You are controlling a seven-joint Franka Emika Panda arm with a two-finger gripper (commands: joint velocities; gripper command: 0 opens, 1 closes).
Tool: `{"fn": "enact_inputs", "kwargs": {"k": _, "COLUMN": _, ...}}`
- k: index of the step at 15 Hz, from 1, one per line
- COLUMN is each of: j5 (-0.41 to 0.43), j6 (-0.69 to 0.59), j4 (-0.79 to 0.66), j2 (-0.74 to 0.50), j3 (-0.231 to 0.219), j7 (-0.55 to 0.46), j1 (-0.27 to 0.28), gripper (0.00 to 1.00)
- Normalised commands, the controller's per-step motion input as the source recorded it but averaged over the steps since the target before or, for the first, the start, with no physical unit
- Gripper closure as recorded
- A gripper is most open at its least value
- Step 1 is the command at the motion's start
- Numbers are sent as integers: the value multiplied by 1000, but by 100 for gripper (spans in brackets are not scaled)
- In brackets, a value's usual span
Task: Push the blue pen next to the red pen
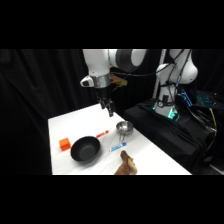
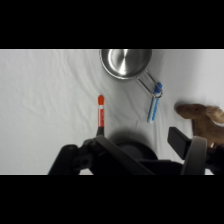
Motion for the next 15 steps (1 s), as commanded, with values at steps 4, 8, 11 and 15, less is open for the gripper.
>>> {"fn": "enact_inputs", "kwargs": {"k": 4, "j5": -2, "j6": 187, "j4": 66, "j2": 192, "j3": 82, "j7": 103, "j1": 102, "gripper": 0}}
{"fn": "enact_inputs", "kwargs": {"k": 8, "j5": 2, "j6": 199, "j4": 65, "j2": 170, "j3": 70, "j7": 86, "j1": 97, "gripper": 0}}
{"fn": "enact_inputs", "kwargs": {"k": 11, "j5": 10, "j6": 209, "j4": 29, "j2": 122, "j3": 65, "j7": 71, "j1": 93, "gripper": 0}}
{"fn": "enact_inputs", "kwargs": {"k": 15, "j5": -39, "j6": 288, "j4": -38, "j2": 84, "j3": 42, "j7": 134, "j1": 101, "gripper": 0}}
